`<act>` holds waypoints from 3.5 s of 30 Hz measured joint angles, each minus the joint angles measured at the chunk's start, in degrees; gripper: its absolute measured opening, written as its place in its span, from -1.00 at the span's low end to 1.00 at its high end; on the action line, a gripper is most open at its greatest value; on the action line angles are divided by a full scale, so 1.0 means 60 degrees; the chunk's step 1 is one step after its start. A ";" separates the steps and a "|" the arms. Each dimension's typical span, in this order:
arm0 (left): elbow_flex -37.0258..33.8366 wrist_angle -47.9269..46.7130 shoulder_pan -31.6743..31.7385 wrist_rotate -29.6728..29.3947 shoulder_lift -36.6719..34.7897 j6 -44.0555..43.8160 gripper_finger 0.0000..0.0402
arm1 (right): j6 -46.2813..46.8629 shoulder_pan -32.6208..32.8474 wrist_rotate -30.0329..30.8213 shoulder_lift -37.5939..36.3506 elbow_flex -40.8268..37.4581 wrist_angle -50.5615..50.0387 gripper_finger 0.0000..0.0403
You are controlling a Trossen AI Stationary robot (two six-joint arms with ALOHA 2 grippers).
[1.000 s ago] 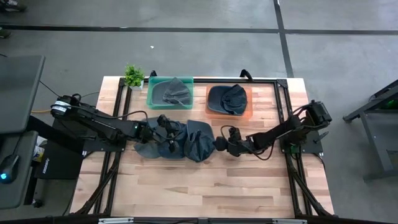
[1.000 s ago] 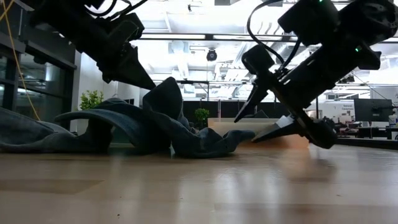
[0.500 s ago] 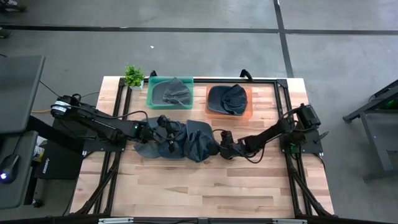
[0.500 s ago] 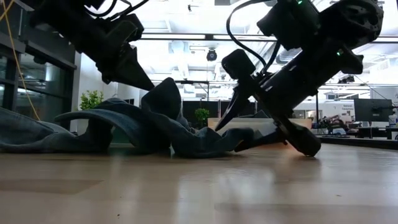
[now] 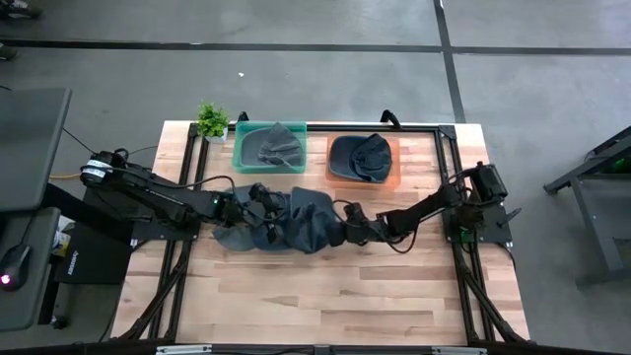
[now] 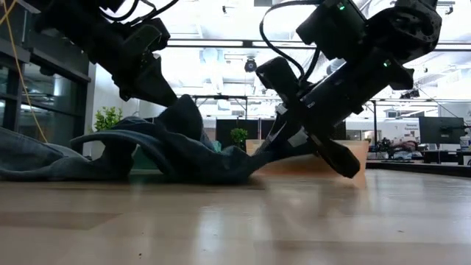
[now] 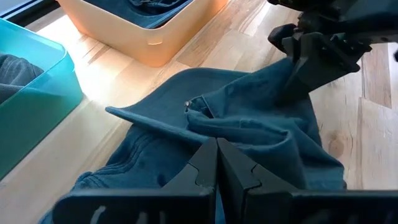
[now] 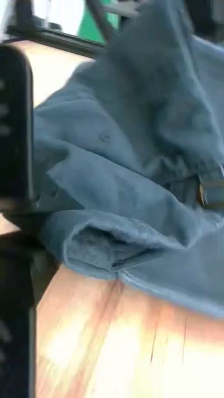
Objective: Pick & Place hat
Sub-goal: Put the right blue cap into the orange bin
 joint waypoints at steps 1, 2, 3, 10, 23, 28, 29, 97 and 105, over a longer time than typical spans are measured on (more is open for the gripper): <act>0.0000 0.0000 0.0000 0.0004 0.0000 0.0000 -1.00 | -0.0240 0.0000 -0.0081 0.0000 0.0000 0.0088 -0.95; 0.0000 0.0000 0.0000 0.0027 0.0000 0.0000 -1.00 | -0.0397 -0.0006 -0.0164 -0.0004 0.0000 0.0183 -0.94; 0.0000 0.0000 0.0000 0.0095 0.0000 -0.0003 -1.00 | -0.0521 -0.0015 -0.0242 -0.0007 0.0000 0.0214 -0.92; 0.0000 0.0000 0.0000 0.0393 0.0000 -0.0007 -1.00 | -0.1583 0.0018 -0.0730 -0.0202 0.0000 -0.0031 -0.97; 0.0000 0.0126 0.0000 0.0397 0.0000 -0.0004 -1.00 | -0.3949 0.0011 -0.0857 -0.3303 0.0000 -0.3316 -0.99; 0.0000 0.0384 0.0000 0.0422 0.0000 -0.0004 -1.00 | -0.4797 0.0011 -0.0860 -0.4660 0.0004 -0.4451 -1.00; 0.0000 0.0458 0.0000 0.0424 0.0000 -0.0004 -1.00 | -0.4891 0.0011 -0.0864 -0.4902 0.0004 -0.4654 -1.00; 0.2996 0.7243 0.3883 0.9555 0.4667 -0.0659 0.12 | -1.4522 0.0142 -0.5556 -0.6625 0.4972 -1.1790 -1.00; 0.3448 0.7205 0.3876 1.0260 0.4951 -0.0565 0.12 | -1.4521 0.0142 -0.5556 -0.6623 0.4969 -1.1787 -1.00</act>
